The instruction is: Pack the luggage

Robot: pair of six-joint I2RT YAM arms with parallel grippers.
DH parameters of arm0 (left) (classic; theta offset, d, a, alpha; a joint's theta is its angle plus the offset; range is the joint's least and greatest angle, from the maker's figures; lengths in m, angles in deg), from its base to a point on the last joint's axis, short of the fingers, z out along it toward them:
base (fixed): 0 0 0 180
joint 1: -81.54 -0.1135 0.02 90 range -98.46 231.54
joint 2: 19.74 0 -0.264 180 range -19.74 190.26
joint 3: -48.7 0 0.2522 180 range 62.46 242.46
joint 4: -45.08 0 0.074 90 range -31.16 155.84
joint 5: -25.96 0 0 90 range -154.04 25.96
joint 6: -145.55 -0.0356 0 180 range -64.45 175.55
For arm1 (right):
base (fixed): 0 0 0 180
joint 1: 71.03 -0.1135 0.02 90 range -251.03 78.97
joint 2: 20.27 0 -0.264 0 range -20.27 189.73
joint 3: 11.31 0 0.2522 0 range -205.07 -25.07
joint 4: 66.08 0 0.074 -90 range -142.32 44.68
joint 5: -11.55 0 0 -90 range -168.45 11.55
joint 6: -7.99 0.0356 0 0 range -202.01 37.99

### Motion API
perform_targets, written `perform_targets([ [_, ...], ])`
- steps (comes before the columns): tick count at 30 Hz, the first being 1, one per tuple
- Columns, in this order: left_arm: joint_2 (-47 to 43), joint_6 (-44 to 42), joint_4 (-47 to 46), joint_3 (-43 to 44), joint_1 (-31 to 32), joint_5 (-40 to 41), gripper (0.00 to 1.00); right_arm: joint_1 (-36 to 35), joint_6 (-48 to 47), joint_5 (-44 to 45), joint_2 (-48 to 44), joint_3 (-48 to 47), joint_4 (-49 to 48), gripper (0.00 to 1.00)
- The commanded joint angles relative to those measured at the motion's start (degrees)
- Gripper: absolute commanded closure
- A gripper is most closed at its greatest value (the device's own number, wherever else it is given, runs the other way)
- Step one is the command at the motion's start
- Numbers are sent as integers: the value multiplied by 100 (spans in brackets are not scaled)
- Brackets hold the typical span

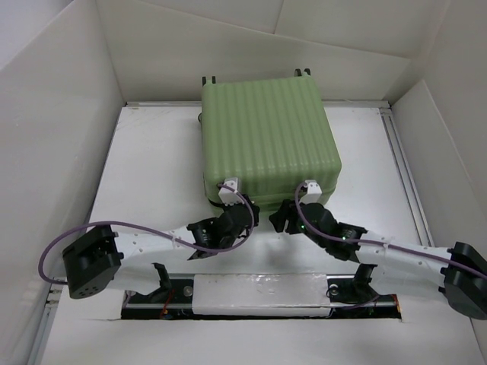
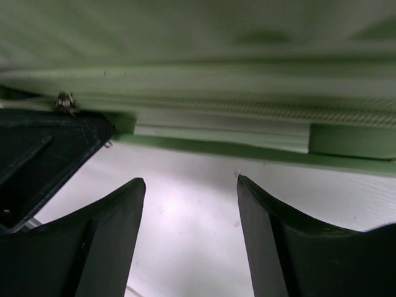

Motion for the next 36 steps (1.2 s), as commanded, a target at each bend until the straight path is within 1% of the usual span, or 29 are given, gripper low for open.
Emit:
perform_targets([
  [1,102,-121,-397,157,-54,148,87,203,129,53,-27,112,-447,32],
  [3,102,-121,-467,157,-54,210,98,274,419,53,-88,243,-596,30],
  [4,155,-121,-467,157,-54,210,100,274,516,123,-89,306,-692,30],
  [7,155,-121,-406,157,-54,334,100,274,982,430,-142,455,-763,29],
  [9,-38,-59,-406,52,-54,395,100,327,1236,484,-142,456,-816,28],
  [14,-328,-59,-406,-291,-54,448,100,327,1343,537,86,298,-869,23],
  [16,-468,-59,-406,-292,-54,509,100,327,1343,537,148,298,-1035,21],
  [19,-626,-59,-212,-405,-54,571,100,327,1474,765,324,245,-1089,20],
  [21,-732,-111,-37,-458,-54,702,100,555,1615,765,438,245,-1089,20],
  [24,-934,-112,234,-459,-54,860,100,757,1887,931,491,323,-1089,23],
  [30,-1313,-112,508,-722,-54,1062,100,1117,1818,1047,70,385,-1089,23],
  [31,-1374,-112,674,-722,-54,1063,100,1170,1818,1047,69,385,-1089,23],
  [33,-1427,-42,815,-784,-54,1186,100,1311,1757,1047,-80,438,-984,28],
  [36,-1619,265,1184,-924,-54,1256,100,1785,1677,775,-141,500,-922,30],
])
